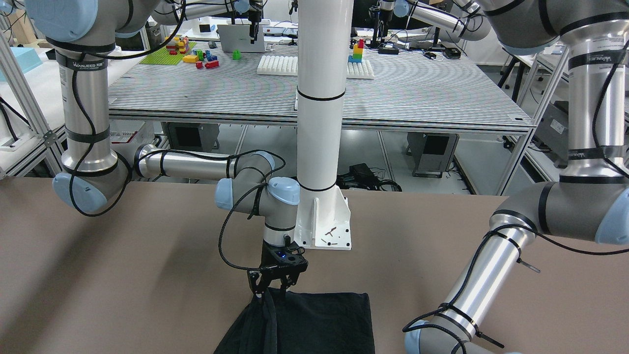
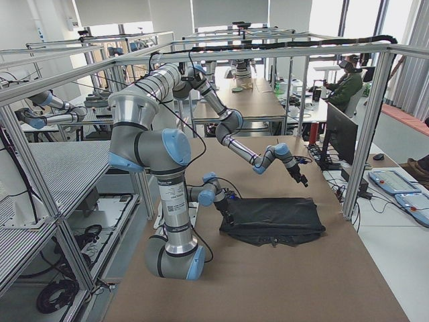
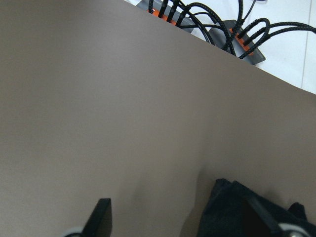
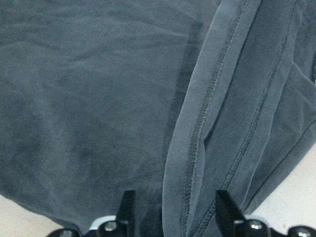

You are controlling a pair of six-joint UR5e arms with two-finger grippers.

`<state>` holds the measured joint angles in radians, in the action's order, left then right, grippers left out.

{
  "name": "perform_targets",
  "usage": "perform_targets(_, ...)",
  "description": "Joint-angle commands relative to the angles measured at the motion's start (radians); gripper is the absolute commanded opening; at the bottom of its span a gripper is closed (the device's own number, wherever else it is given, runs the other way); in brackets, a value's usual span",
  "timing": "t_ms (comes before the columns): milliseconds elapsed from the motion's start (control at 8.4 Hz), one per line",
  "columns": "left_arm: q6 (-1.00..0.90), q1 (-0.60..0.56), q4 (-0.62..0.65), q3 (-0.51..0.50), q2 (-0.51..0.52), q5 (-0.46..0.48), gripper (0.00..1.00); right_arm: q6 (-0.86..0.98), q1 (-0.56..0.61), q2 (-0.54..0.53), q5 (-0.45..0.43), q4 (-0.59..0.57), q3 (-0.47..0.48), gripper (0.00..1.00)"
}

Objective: Fold clothes

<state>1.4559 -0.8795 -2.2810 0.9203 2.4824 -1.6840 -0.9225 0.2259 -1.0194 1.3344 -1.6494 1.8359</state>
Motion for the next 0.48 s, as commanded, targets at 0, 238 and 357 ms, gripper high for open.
perform_targets(0,0.0,0.001,0.0,0.0,0.0,0.003,0.93,0.005,0.0,-0.002,0.002,0.002,-0.004,0.27)
perform_targets(238,0.001,0.001,0.002,0.0,0.0,0.003,0.93,0.007,0.0,-0.004,0.005,0.002,-0.003,0.0)
perform_targets(357,0.009,0.001,0.0,0.0,-0.002,0.003,0.93,0.008,0.001,-0.007,0.006,0.008,-0.003,0.0)
